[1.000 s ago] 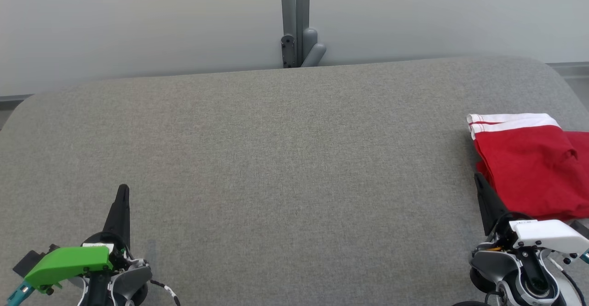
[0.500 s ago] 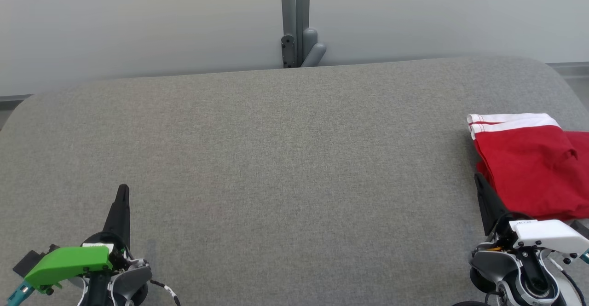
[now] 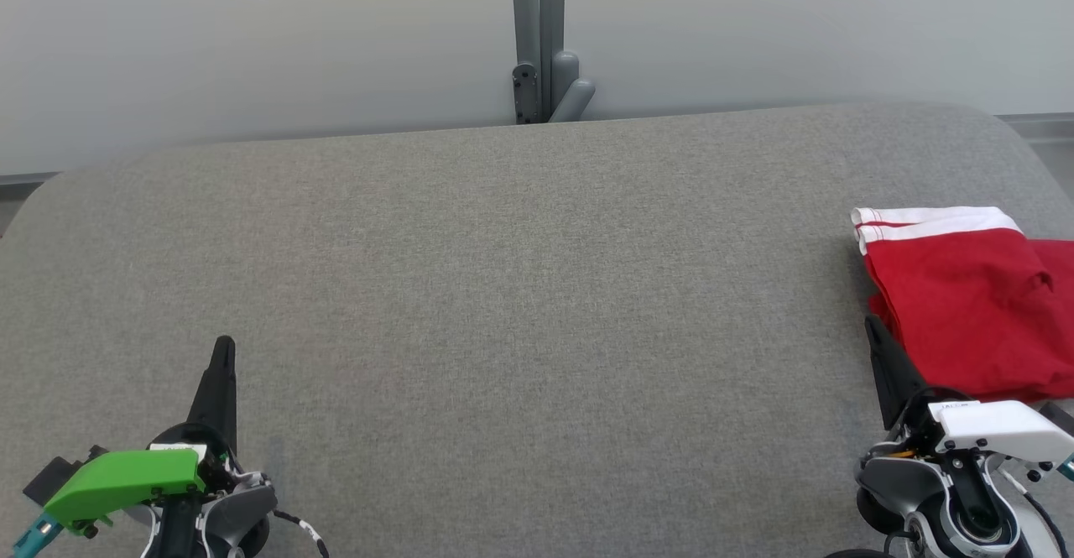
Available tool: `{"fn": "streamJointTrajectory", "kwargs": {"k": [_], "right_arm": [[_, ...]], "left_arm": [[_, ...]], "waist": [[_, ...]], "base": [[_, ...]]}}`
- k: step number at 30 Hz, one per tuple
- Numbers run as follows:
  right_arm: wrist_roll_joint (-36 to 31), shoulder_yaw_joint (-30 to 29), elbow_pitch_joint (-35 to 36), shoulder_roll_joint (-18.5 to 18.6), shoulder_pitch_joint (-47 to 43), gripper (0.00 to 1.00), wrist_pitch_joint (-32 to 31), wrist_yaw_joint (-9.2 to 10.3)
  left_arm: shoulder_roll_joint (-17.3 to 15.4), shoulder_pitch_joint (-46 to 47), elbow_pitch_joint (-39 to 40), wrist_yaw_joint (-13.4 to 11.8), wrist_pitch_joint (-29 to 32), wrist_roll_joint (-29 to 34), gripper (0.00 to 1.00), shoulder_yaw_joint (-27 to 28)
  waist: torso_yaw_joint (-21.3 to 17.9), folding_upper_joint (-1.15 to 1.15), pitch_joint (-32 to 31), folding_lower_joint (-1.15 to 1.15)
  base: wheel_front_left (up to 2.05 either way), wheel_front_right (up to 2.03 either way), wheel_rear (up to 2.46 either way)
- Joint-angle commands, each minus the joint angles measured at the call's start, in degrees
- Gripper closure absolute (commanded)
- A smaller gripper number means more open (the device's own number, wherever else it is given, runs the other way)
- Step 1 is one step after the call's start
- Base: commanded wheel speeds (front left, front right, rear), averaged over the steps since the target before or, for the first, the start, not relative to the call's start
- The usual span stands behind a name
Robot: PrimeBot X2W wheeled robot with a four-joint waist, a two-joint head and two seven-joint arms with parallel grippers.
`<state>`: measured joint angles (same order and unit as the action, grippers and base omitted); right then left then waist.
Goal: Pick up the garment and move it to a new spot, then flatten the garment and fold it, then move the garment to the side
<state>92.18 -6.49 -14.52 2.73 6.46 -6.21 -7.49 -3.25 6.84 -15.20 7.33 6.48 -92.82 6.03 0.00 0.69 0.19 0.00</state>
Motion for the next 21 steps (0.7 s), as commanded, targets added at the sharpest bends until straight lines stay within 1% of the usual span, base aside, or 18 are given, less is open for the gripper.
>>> {"fn": "streamJointTrajectory", "kwargs": {"k": [1,21], "right_arm": [[0.3,-0.1,-0.1,0.3,0.6,1.0,-0.1,0.0],[0.3,-0.1,-0.1,0.3,0.6,1.0,-0.1,0.0]], "left_arm": [[-0.2,1.0,0.1,0.3,0.2,0.1,1.0,0.3],[0.0,1.0,0.1,0.3,0.3,0.3,1.0,0.5]], "waist": [[0.0,-0.69,0.0,0.0],[0.0,-0.69,0.0,0.0]], "base": [[0.0,0.0,0.0],[0.0,0.0,0.0]]}}
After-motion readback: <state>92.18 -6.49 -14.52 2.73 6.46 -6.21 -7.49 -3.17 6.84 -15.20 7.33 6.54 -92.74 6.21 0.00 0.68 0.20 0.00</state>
